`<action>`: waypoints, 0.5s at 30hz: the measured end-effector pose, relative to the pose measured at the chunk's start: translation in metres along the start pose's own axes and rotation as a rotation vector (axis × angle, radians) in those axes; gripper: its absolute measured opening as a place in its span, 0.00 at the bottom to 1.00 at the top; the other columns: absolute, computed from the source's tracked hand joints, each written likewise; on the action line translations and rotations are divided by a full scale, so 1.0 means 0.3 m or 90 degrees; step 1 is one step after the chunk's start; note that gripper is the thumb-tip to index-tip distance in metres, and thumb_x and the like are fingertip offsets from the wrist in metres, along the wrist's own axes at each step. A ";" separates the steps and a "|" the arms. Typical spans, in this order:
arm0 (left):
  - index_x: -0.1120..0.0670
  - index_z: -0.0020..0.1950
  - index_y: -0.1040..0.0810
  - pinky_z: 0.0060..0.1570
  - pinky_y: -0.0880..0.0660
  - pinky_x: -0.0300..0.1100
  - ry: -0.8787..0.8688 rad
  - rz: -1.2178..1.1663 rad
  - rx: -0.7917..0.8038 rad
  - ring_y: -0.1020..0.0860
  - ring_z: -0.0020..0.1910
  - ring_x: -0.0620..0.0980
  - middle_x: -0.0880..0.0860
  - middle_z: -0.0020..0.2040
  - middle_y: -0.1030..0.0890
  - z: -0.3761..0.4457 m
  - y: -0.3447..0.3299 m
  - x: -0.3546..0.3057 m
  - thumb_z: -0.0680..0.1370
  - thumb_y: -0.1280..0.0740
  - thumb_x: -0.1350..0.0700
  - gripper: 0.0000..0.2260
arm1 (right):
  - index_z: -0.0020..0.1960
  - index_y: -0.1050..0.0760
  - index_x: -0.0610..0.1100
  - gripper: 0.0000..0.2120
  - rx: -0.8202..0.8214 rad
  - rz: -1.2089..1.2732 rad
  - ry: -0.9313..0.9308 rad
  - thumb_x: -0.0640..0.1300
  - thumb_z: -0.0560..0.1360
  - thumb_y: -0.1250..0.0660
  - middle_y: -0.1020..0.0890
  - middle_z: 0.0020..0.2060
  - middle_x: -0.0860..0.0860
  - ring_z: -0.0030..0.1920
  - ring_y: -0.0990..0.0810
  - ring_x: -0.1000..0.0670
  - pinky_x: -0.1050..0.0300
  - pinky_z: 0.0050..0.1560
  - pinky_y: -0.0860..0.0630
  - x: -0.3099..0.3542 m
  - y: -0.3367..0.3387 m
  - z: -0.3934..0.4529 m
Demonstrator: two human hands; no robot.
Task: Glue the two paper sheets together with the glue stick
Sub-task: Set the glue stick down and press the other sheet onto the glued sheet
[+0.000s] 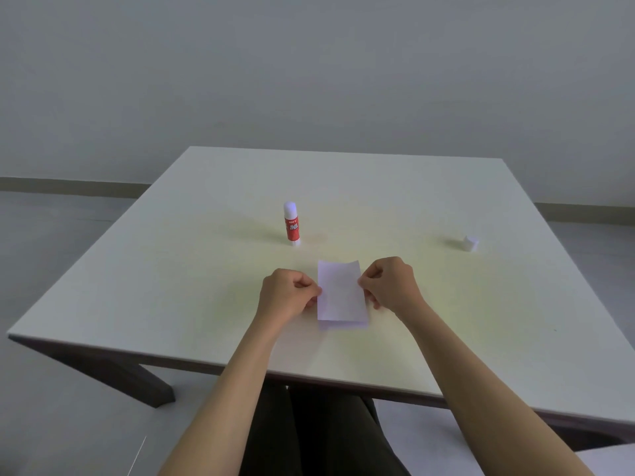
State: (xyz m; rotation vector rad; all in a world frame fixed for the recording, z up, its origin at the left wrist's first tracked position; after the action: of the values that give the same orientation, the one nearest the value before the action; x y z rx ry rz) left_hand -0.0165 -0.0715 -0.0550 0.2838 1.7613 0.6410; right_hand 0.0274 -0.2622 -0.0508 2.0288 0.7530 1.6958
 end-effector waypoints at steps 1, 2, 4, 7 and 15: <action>0.52 0.31 0.19 0.38 0.24 0.36 0.000 0.003 0.004 0.18 0.29 0.43 0.49 0.31 0.17 0.000 0.000 0.001 0.69 0.28 0.60 0.07 | 0.39 0.22 0.33 0.05 0.001 -0.012 0.003 0.33 0.69 0.37 0.23 0.23 0.47 0.19 0.28 0.50 0.64 0.23 0.33 0.002 -0.001 -0.002; 0.52 0.31 0.19 0.39 0.23 0.37 -0.001 0.009 0.006 0.18 0.30 0.44 0.49 0.31 0.17 0.001 0.000 0.001 0.69 0.27 0.59 0.07 | 0.39 0.22 0.33 0.05 0.001 -0.021 0.007 0.33 0.69 0.37 0.22 0.24 0.46 0.19 0.28 0.50 0.64 0.22 0.33 0.005 -0.003 -0.004; 0.52 0.32 0.19 0.40 0.24 0.37 -0.002 0.026 0.010 0.18 0.32 0.46 0.50 0.31 0.17 0.004 -0.001 0.000 0.69 0.27 0.59 0.06 | 0.39 0.23 0.34 0.05 0.003 -0.036 0.016 0.32 0.69 0.38 0.21 0.26 0.43 0.20 0.28 0.49 0.63 0.23 0.33 0.012 -0.007 -0.008; 0.53 0.32 0.19 0.41 0.25 0.37 -0.007 0.054 0.014 0.18 0.32 0.48 0.52 0.30 0.17 0.009 -0.005 -0.003 0.69 0.27 0.58 0.06 | 0.38 0.24 0.35 0.05 0.003 -0.053 0.027 0.31 0.69 0.39 0.21 0.27 0.41 0.20 0.27 0.48 0.63 0.23 0.33 0.017 -0.010 -0.011; 0.55 0.32 0.19 0.42 0.24 0.38 -0.023 0.098 0.026 0.19 0.32 0.49 0.55 0.32 0.16 0.020 -0.013 -0.009 0.68 0.27 0.59 0.05 | 0.38 0.25 0.35 0.07 -0.002 -0.067 0.038 0.30 0.69 0.41 0.21 0.27 0.40 0.21 0.27 0.48 0.60 0.28 0.30 0.018 -0.014 -0.008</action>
State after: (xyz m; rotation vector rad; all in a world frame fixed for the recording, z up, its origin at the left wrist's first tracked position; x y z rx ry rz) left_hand -0.0095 -0.0746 -0.0560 0.4601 1.7301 0.7065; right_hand 0.0249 -0.2555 -0.0486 1.9086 0.8602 1.7028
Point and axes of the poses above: each hand's wrist, its own z-axis towards the middle knuckle, its own y-axis out of the back of the hand, x = y × z, the point moved 6 cm from there along z, towards the middle knuckle
